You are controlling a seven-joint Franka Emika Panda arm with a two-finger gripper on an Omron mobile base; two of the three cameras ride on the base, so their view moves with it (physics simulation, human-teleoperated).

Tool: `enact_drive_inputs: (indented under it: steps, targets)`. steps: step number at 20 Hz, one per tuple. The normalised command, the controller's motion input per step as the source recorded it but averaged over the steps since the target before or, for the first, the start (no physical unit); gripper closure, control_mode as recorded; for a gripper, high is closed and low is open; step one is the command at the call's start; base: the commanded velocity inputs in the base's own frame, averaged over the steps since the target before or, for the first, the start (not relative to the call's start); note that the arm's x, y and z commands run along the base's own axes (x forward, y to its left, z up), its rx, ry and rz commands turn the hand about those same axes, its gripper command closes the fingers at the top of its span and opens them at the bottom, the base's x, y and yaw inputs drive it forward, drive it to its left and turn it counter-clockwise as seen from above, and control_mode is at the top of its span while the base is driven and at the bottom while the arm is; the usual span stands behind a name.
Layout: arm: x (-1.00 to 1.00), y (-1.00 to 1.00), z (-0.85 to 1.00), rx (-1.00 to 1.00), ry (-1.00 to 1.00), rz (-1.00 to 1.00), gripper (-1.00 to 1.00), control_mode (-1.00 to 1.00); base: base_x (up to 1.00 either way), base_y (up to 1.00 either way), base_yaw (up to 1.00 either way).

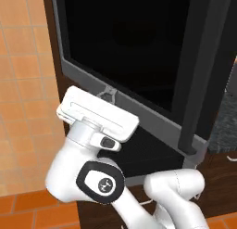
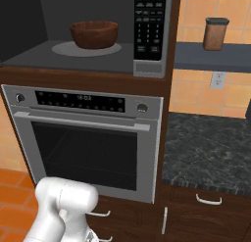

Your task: Open the microwave, place the bowl with waffle inside the microwave, then close the microwave door and turn it on.

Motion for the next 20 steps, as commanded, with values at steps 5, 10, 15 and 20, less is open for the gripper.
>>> enact_drive_inputs:
  steps: [5,10,15,20]
  targets:
    - [-0.01,-1.0,0.39,0.45,0.36,0.11,1.0,-1.0,0.0,0.0,0.0]
    - [0.41,-0.99,0.06,0.6,0.18,0.08,1.0,-1.0,0.0,0.0,0.0]
    - [0.99,-0.4,0.01,0.16,0.01,0.23,1.0,-1.0,0.0,0.0,0.0]
    - [1.0,-0.41,-0.15,0.07,0.02,0.47,1.0,-1.0,0.0,0.0,0.0]
